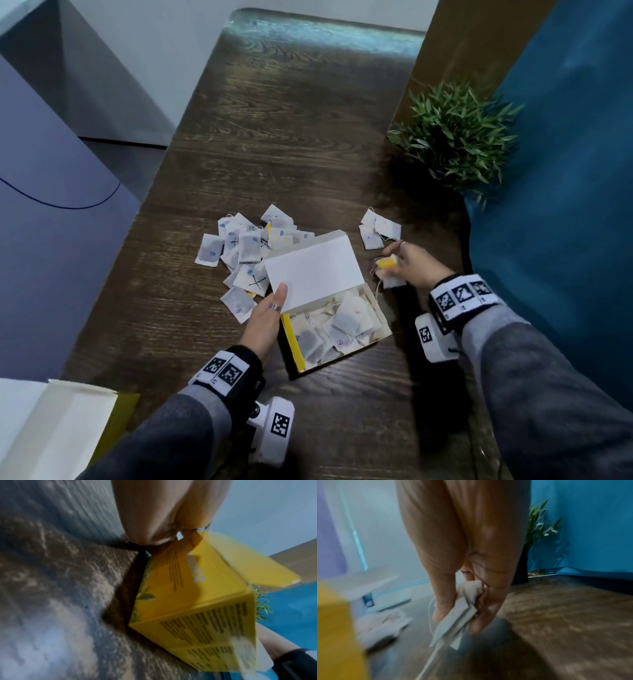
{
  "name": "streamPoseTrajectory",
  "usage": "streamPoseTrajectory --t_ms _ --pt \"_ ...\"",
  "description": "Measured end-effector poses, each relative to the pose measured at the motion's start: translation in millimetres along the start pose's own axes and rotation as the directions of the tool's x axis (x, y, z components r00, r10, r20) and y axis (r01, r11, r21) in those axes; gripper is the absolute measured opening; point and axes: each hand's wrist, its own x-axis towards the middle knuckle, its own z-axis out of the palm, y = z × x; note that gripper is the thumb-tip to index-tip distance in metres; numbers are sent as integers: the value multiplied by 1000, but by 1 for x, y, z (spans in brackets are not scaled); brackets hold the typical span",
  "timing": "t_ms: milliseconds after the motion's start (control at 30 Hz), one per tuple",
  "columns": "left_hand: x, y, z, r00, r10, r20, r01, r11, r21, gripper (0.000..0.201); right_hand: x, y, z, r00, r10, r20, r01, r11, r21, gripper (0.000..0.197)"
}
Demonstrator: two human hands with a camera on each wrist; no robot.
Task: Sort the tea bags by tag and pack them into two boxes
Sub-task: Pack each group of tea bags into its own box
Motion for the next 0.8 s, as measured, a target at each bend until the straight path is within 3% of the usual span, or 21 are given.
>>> streamPoseTrajectory --t_ms 100,200,267,367,500,600,800 --pt "0 -1 0 1000 -5 1 5 1000 -12 54 23 -8 -25 995 -53 -85 66 984 166 14" --pt "-1 0 0 1000 2 9 -1 1000 -8 55 49 -15 -38 972 -19 -232 90 950 300 19" --pt "-2 1 0 1000 6 3 -6 1000 2 54 64 -17 -38 974 0 -225 72 947 313 19" --pt "-1 1 1 1000 6 -10 -5 1000 23 53 79 -15 -27 994 65 -87 -46 979 198 21" --pt "-1 2 1 999 -18 -35 19 1000 23 39 86 -16 -12 991 72 -110 -81 993 -82 26" --pt "-3 3 3 1000 -5 -23 6 999 34 32 77 -21 2 985 70 -157 -118 939 -322 27" --pt "-6 6 5 1000 9 -12 -9 998 55 29 56 -21 4 981 -63 -181 25 978 -208 19"
